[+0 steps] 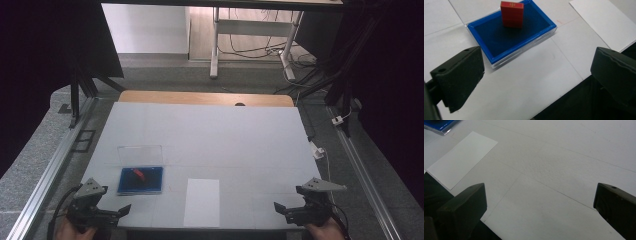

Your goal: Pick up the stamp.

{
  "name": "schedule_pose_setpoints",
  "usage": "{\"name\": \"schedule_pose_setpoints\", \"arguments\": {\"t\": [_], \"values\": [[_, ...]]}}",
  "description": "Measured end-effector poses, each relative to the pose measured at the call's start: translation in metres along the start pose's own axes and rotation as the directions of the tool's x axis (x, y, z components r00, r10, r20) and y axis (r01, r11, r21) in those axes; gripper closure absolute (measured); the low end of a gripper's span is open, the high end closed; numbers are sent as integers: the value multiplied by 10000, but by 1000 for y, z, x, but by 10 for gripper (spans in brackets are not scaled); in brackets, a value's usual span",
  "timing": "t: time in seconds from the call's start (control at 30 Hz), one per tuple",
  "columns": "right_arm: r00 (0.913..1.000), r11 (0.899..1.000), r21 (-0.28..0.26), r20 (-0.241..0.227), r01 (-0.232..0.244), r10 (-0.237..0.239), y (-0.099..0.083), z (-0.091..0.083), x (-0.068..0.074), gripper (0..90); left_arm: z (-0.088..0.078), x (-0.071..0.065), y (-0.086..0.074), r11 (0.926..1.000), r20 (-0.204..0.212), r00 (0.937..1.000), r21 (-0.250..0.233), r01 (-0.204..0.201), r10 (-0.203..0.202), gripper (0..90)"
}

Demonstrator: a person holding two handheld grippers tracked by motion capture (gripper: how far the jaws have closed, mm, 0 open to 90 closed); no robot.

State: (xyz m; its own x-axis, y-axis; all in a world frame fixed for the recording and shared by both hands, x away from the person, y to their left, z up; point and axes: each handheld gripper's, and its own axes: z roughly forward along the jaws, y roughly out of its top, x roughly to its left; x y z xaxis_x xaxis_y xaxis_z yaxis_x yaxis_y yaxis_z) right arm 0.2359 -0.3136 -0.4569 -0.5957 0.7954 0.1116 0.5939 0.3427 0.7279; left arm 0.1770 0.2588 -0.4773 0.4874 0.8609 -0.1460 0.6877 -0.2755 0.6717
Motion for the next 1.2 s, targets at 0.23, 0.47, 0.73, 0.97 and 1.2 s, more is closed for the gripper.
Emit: {"name": "schedule_pose_setpoints", "arguments": {"t": [0.23, 0.47, 0.73, 0.97, 1.2], "values": [[9999, 9999, 93, -49, 99, -99, 0, 1, 1, 0, 1, 1, 5, 9996, -49, 9998, -153, -219, 218, 0], [9998, 9997, 172, -82, 189, -188, 0, 1, 2, 0, 4, 5, 8, 9991, 236, 9994, -348, -238, 246, 0], [9996, 9994, 211, -132, 257, -254, 1, 2, 2, 0, 12, 8, 15, 9975, 153, 9992, -600, -370, 380, 0], [9995, 9993, 258, -163, 268, -264, 1, 3, 2, 0, 27, 9, 22, 9980, -80, 9987, -368, -509, 506, 0], [9993, 9989, 324, -170, 326, -321, 1, 3, 2, 0, 36, 13, 30, 9991, -150, 9992, -200, -373, 370, 0]]}}
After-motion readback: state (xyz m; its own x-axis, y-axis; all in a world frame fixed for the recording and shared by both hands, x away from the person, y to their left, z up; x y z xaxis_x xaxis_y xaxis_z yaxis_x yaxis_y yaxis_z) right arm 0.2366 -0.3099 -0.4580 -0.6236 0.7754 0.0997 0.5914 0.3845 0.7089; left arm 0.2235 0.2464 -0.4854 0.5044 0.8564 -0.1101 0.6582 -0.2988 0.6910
